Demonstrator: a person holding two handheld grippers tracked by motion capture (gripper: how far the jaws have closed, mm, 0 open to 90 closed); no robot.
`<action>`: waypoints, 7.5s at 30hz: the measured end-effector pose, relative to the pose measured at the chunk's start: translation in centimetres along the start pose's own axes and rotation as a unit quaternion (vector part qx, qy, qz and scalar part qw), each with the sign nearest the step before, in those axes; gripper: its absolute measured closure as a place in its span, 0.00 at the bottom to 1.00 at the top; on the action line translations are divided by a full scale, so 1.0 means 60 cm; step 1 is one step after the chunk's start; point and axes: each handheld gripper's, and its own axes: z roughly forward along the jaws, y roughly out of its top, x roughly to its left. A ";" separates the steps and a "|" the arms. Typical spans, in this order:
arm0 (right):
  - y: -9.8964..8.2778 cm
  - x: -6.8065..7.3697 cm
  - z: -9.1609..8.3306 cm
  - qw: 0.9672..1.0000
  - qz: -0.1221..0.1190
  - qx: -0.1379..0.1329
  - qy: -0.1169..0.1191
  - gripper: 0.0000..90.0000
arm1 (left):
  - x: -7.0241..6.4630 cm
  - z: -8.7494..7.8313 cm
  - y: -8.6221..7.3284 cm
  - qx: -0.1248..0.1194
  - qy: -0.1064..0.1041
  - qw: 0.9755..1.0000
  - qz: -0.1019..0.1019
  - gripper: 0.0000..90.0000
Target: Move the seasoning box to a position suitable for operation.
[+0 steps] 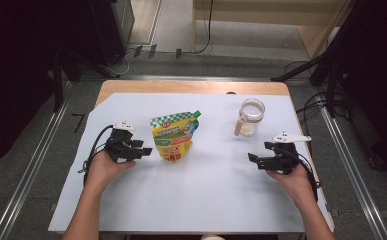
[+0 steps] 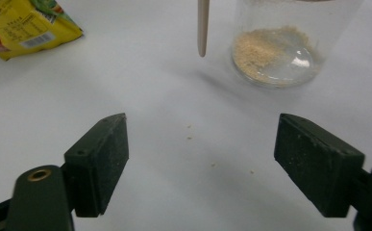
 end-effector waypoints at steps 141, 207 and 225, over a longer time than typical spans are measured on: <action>0.088 -0.055 0.089 0.992 0.012 -0.118 -0.032 0.14 | -0.074 -0.030 -0.013 0.025 -0.067 0.995 0.068 0.43; -0.029 0.152 0.068 0.994 -0.076 -0.066 0.044 0.12 | -0.235 0.036 0.042 0.015 -0.134 0.977 0.164 0.53; -0.027 0.139 0.014 0.995 -0.059 -0.023 0.072 0.16 | -0.246 0.046 0.061 0.015 -0.138 0.977 0.161 0.56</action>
